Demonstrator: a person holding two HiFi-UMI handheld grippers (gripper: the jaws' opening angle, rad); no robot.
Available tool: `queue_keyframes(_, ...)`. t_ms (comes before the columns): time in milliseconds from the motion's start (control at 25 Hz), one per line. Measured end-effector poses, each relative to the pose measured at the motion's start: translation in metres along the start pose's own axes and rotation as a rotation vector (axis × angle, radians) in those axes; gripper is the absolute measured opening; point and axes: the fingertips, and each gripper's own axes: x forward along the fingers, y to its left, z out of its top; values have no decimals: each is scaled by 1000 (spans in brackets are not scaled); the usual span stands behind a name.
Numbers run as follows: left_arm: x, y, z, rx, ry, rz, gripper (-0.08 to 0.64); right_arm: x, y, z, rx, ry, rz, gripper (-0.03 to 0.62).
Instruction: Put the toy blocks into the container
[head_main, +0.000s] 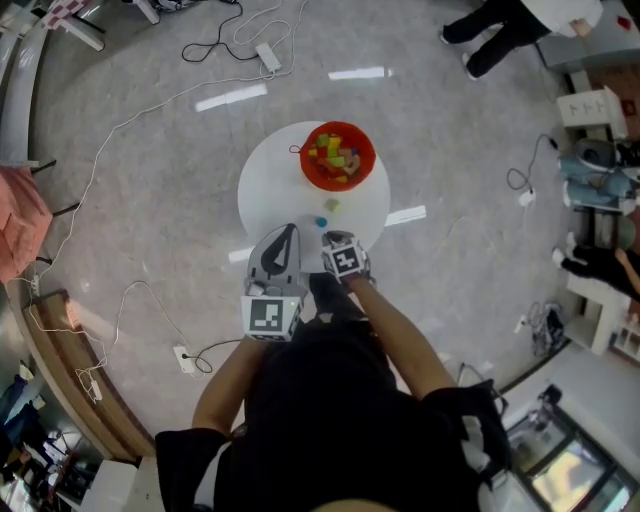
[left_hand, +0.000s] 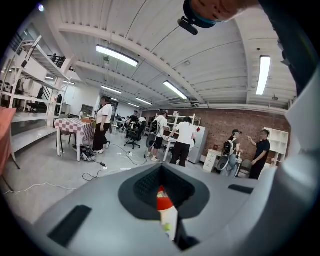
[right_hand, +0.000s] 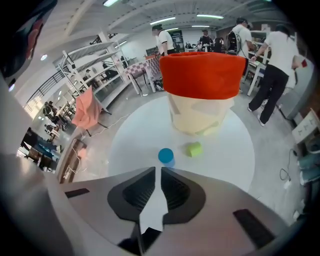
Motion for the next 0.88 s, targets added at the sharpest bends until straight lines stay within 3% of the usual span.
queue_keyframes(120, -2, 2, -2, -1, -1, 0, -6, 8, 0, 2, 3, 7, -11, 131)
queue_keyframes(200, -4, 4, -3, 0, 0, 2, -6, 13, -2, 6, -11, 10, -30, 155)
queue_keyframes(640, -9, 17, -8, -7, 13, 22, -6, 39, -19, 17, -12, 54, -102, 158)
queue_keyframes(880, -11, 20, -12, 2, 24, 24, -6, 37, -17, 22, -18, 52, -77, 121)
